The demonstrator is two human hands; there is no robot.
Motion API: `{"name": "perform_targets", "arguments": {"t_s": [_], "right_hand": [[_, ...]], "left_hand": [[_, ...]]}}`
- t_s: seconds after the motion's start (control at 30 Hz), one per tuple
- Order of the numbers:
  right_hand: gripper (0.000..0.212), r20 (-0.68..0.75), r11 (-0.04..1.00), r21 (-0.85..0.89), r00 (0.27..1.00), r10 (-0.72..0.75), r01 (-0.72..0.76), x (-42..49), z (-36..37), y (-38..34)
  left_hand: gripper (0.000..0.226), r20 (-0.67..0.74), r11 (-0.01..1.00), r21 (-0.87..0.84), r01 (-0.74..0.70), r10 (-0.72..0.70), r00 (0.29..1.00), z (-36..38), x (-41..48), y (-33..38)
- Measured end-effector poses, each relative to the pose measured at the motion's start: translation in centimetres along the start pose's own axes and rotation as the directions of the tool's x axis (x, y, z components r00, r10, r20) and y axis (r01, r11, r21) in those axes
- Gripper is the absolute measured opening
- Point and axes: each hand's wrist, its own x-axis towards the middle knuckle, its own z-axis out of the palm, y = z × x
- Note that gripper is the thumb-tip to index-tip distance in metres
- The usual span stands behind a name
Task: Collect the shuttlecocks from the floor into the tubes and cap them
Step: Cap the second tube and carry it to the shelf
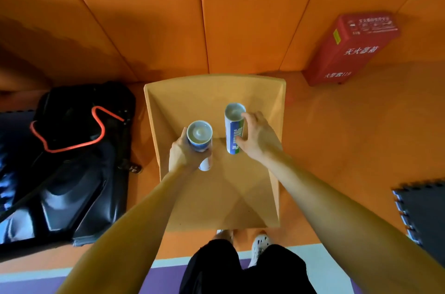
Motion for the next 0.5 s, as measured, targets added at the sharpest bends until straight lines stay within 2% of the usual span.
{"name": "perform_targets", "arguments": {"t_s": [0.13, 0.23, 0.37, 0.5], "right_hand": [[0.093, 0.018, 0.999, -0.026, 0.999, 0.026, -0.026, 4.9, 0.9, 0.1], [0.102, 0.051, 0.999, -0.026, 0.998, 0.033, -0.032, 6.8, 1.9, 0.7], [0.093, 0.068, 0.999, -0.013, 0.997, 0.03, -0.03, 7.6, 3.3, 1.7], [0.087, 0.025, 1.0, -0.013, 1.0, 0.019, -0.018, 7.5, 3.9, 2.4]], "left_hand": [[0.075, 0.033, 0.998, -0.067, 0.006, -0.004, 0.999, 0.3, 2.8, 2.1], [0.072, 0.065, 0.996, -0.089, -0.005, 0.011, 0.998, 1.2, 4.6, 2.5], [0.069, 0.113, 0.988, -0.149, 0.037, -0.02, 0.993, 2.3, 6.0, 2.8], [0.069, 0.132, 0.984, -0.164, 0.065, -0.044, 0.99, 3.3, 7.0, 2.4]]}}
